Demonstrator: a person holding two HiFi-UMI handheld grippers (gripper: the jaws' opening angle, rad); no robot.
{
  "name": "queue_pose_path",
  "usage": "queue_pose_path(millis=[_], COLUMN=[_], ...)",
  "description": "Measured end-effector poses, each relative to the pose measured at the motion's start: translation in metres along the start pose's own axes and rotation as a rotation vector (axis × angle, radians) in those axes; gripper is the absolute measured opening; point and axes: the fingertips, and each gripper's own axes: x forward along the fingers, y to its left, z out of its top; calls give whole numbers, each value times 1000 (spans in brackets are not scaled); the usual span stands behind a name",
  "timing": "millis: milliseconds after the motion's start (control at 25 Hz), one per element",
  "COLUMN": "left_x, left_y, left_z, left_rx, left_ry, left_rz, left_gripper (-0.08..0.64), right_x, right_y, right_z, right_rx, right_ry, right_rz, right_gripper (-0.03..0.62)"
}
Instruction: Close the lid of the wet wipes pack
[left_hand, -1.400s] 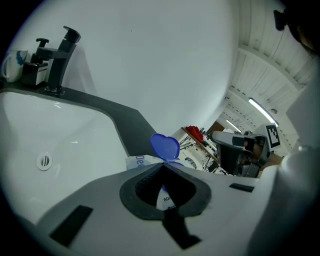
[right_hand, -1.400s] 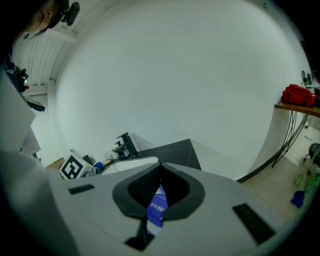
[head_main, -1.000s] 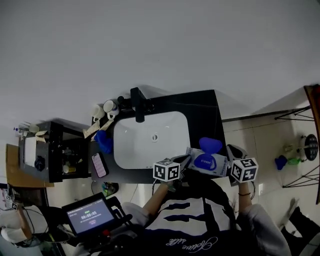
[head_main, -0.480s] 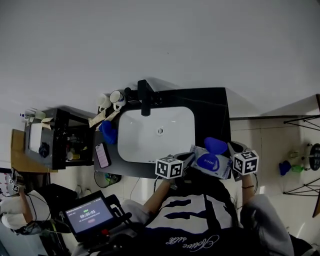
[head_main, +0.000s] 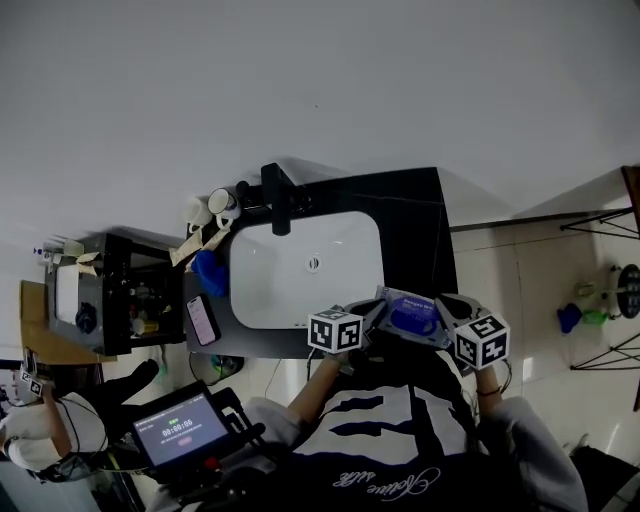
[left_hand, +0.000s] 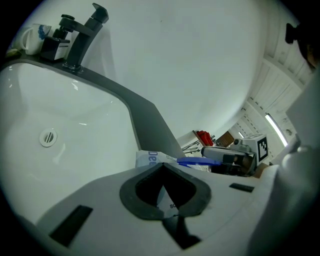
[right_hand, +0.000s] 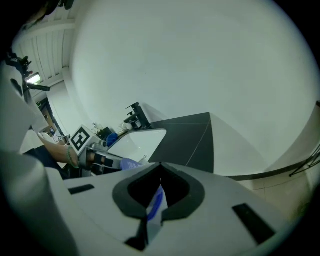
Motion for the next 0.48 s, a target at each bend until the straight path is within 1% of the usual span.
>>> queue_pose_path(millis=[120, 200, 320, 480], left_x=[-1, -2, -2, -3], left_y=[0, 0, -1, 0], left_z=[0, -1, -4, -10], left_rx=[43, 81, 127, 156], left_ry=[1, 6, 20, 32], left_rz=[-7, -7, -11, -22], left_gripper=[0, 2, 0, 1], right_x=[5, 12, 20, 27], right_y=[21, 29, 34, 34], right_z=[-15, -28, -48, -61], right_rx=[-24, -48, -95, -160], right_ry=[24, 56, 111, 152], right_rz=[23, 23, 3, -51], right_gripper=[-11, -11, -11, -11])
